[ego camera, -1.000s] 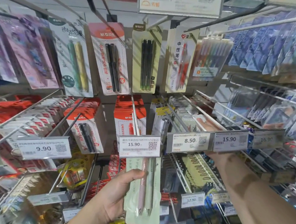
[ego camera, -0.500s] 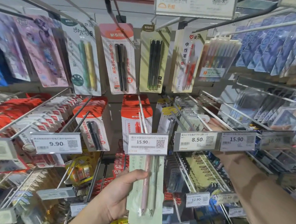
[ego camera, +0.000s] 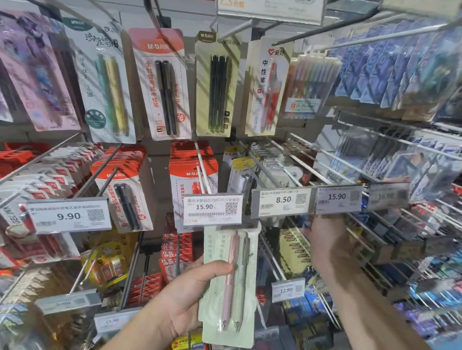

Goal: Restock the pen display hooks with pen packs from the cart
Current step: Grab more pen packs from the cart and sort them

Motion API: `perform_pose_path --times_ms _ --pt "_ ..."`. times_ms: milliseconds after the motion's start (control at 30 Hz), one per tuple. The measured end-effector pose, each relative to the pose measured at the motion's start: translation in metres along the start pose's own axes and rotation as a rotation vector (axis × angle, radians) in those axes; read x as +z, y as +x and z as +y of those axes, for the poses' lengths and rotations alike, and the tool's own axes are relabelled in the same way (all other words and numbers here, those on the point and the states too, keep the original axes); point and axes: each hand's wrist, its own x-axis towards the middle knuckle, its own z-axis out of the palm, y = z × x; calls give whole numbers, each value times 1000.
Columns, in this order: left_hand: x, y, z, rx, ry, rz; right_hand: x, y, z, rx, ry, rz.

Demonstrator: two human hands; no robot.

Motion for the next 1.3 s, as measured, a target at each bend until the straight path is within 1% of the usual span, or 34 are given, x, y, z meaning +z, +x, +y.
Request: perform_pose_path --times_ms 133,233,300,367,500,633,833,967,1033,1167,1233,1300 --pt "12 1 -4 -18 25 -62 -10 -21 21 -22 41 1" --pt "21 2 -6 -17 58 -69 -10 -33 36 68 26 -58" --pt "25 4 -8 -22 74 -77 -8 -41 40 121 -26 -109" --pt "28 6 -11 -29 85 -85 -8 -45 46 135 -69 -203" --pt "35 9 -15 -57 92 -118 -14 -51 49 136 -124 -225" --pt "40 12 -18 -61 97 -146 -23 -49 48 87 -85 -304" --pt "45 15 -17 -71 100 -202 -30 -52 37 82 54 -394" --pt "45 17 -17 -57 146 -222 -27 -57 29 107 146 -448" --pt "43 18 -18 -54 166 -224 -25 -59 26 135 152 -442" --pt "36 20 -15 -31 155 -271 -18 -53 27 143 7 -360" --pt "32 19 -9 -11 142 -273 -21 -49 24 134 -24 -328" --pt "28 17 -3 11 141 -275 -27 -46 20 123 37 -367"
